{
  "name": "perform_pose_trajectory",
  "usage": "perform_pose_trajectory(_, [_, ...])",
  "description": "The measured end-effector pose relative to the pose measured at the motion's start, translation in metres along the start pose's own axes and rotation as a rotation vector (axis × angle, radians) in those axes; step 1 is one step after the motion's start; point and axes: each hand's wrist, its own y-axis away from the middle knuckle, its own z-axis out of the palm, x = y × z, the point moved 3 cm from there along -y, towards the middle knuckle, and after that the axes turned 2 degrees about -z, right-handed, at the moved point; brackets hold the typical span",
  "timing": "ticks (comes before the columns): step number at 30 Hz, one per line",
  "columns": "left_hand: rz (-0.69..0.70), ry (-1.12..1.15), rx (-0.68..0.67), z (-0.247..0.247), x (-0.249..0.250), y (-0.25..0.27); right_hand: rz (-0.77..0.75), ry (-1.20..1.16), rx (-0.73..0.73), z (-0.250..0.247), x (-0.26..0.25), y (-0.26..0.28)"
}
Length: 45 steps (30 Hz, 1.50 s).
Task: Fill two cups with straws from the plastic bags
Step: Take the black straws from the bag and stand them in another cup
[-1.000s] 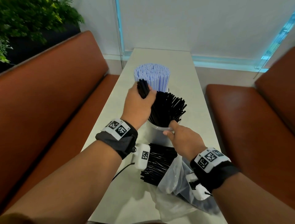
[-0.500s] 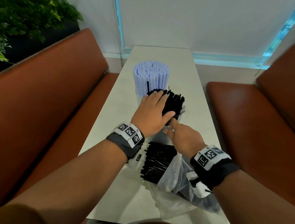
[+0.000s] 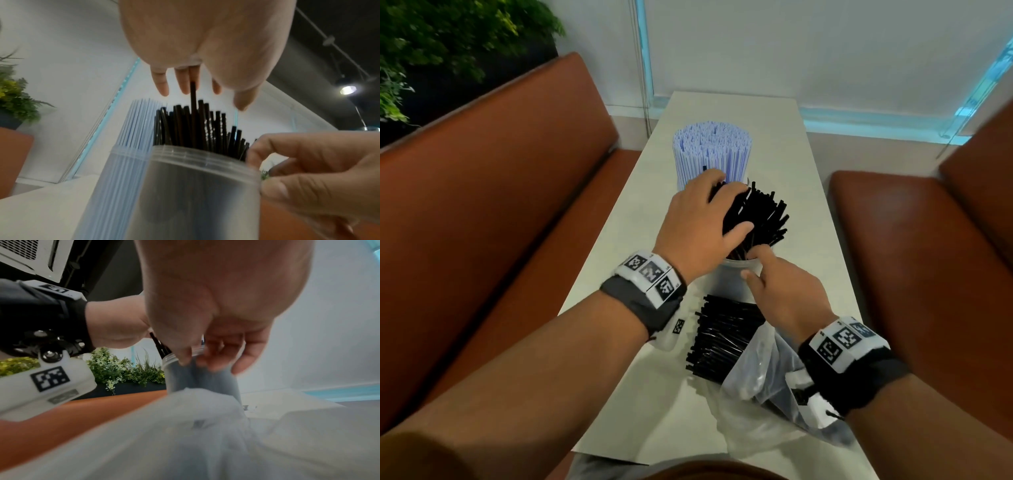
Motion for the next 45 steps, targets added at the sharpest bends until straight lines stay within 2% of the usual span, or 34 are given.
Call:
perform_pose_trajectory(2, [-0.04,0.135,0.104,-0.014,-0.003,0.016,0.069,0.031,0.137,-0.004,0.001,0.013])
perform_pose_trajectory(3, [-0.065,0.19,0.136,-0.019,-0.005,0.026,0.142,0.072,0.134,-0.003,0.006,0.019])
perform_pose_trajectory(5, [-0.139,0.252,0.135,-0.023,-0.01,0.047,0.33,0.168,-0.058,0.009,0.018,0.03])
perform_pose_trajectory(6, [-0.183,0.274,0.075,-0.02,-0.011,0.058,0.399,0.208,-0.167,0.016,0.025,0.033])
perform_pose_trajectory(8, [-0.237,0.268,-0.194,-0.002,-0.008,0.077,0.46,0.232,-0.29,0.025,0.033,0.035])
perform_pose_trajectory(11, [-0.145,0.104,-0.686,0.037,0.0,0.106,0.453,0.172,-0.355,0.032,0.035,0.033])
perform_pose_trajectory(13, [-0.088,0.075,-0.812,0.057,0.006,0.12,0.45,0.142,-0.343,0.031,0.033,0.032])
perform_pose_trajectory(18, [0.044,0.092,-0.797,0.091,0.028,0.121,0.417,0.163,-0.353,0.022,0.027,0.028])
perform_pose_trajectory(20, [0.126,0.023,-0.825,0.1,0.034,0.115,0.302,0.273,-0.406,0.018,0.021,0.027])
perform_pose_trajectory(22, [0.15,-0.047,-0.861,0.106,0.037,0.111,0.215,0.33,-0.428,0.013,0.014,0.027])
perform_pose_trajectory(24, [0.138,-0.076,-0.889,0.111,0.038,0.108,0.221,0.292,-0.416,0.012,0.013,0.027])
perform_pose_trajectory(28, [0.165,-0.099,-0.903,0.116,0.039,0.105,0.396,0.103,-0.317,0.011,0.02,0.027])
perform_pose_trajectory(34, [0.188,-0.144,-0.877,0.11,0.034,0.104,0.37,0.085,-0.296,0.005,0.018,0.026])
perform_pose_trajectory(38, [0.181,-0.201,-0.778,0.091,0.016,0.098,0.361,0.073,-0.234,0.002,0.021,0.028])
perform_pose_trajectory(45, [0.087,-0.296,-0.778,0.045,-0.063,0.117,0.349,0.037,-0.21,0.008,0.027,0.027])
